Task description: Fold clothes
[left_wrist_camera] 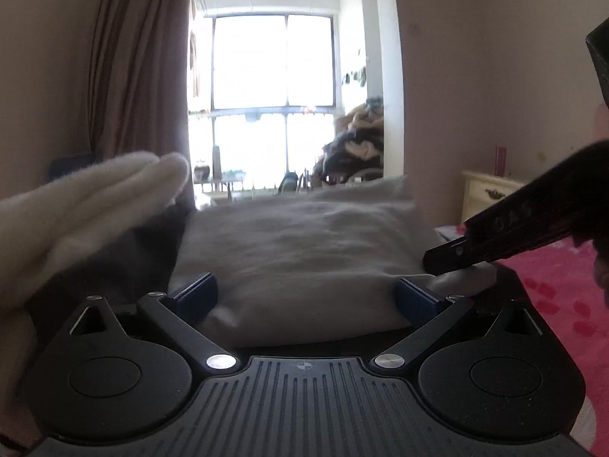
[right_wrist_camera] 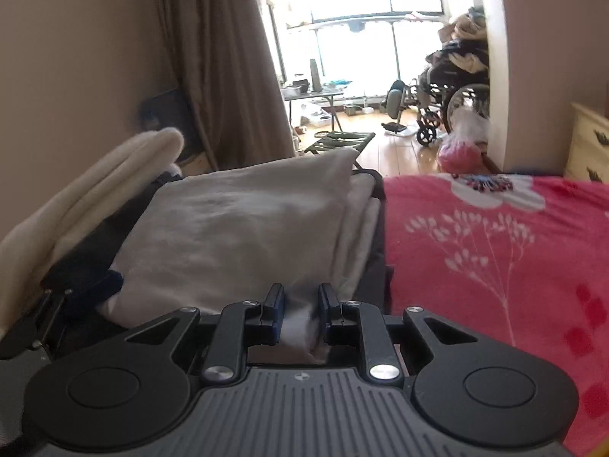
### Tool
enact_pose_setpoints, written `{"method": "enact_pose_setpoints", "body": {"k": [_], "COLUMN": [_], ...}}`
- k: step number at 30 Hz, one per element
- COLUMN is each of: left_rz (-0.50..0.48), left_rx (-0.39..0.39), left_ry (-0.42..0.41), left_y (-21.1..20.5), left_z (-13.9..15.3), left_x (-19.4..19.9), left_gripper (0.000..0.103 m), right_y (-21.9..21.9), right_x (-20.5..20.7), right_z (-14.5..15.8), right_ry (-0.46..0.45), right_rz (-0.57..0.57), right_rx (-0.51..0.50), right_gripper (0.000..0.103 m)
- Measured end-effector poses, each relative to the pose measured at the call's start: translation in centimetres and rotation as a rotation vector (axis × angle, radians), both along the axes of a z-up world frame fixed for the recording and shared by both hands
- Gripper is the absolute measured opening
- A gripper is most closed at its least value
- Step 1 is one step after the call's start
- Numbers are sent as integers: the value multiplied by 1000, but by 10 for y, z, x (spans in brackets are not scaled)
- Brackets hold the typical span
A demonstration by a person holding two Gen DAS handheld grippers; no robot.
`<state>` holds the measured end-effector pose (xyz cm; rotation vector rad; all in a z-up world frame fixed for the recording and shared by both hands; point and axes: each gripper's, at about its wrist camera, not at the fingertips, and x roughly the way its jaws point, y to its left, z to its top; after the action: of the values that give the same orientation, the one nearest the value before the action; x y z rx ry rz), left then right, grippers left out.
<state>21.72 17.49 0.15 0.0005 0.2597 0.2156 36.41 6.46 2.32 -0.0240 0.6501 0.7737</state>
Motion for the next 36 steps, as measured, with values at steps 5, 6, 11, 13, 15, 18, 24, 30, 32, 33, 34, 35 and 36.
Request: {"method": "enact_pose_setpoints", "body": {"k": [5, 6, 11, 13, 15, 18, 24, 30, 32, 33, 34, 35, 36], "left_rz": [-25, -33, 5, 18, 27, 72, 120, 111, 99, 94, 97, 101, 104], "left_rx": [-37, -19, 18, -13, -57, -57, -120, -255, -344, -382, -387, -392, -397], "left_ry": [-54, -45, 70, 49, 32, 38, 76, 184, 220, 236, 249, 261, 274], "left_y": [1, 0, -1, 1, -1, -3, -8, -3, 1, 3, 2, 1, 0], "left_z": [20, 20, -7, 1, 16, 32, 48, 48, 48, 47, 48, 49, 50], "left_x": [-18, -17, 7, -1, -16, -31, -64, -91, -99, -103, -106, -109, -113], "left_gripper": [101, 102, 101, 101, 101, 101, 101, 103, 103, 103, 103, 103, 103], "right_y": [-23, -21, -4, -3, -9, -21, -36, -58, -66, -70, -74, -77, -80], "right_x": [-20, -23, -31, -33, -39, -59, -105, -141, -149, -153, -157, -161, -166], "right_z": [25, 23, 5, 1, 7, 19, 21, 14, 11, 9, 9, 10, 10], "right_ry": [-73, -77, -87, -87, -91, -124, -100, 12, 64, 85, 95, 95, 96], "right_rz": [61, 87, 134, 110, 90, 67, 16, -60, -88, -100, -106, -109, -112], "right_rx": [66, 44, -110, -116, -79, -38, 11, 52, 64, 67, 63, 57, 50], "right_gripper": [23, 23, 20, 21, 21, 21, 21, 23, 26, 27, 28, 30, 30]}}
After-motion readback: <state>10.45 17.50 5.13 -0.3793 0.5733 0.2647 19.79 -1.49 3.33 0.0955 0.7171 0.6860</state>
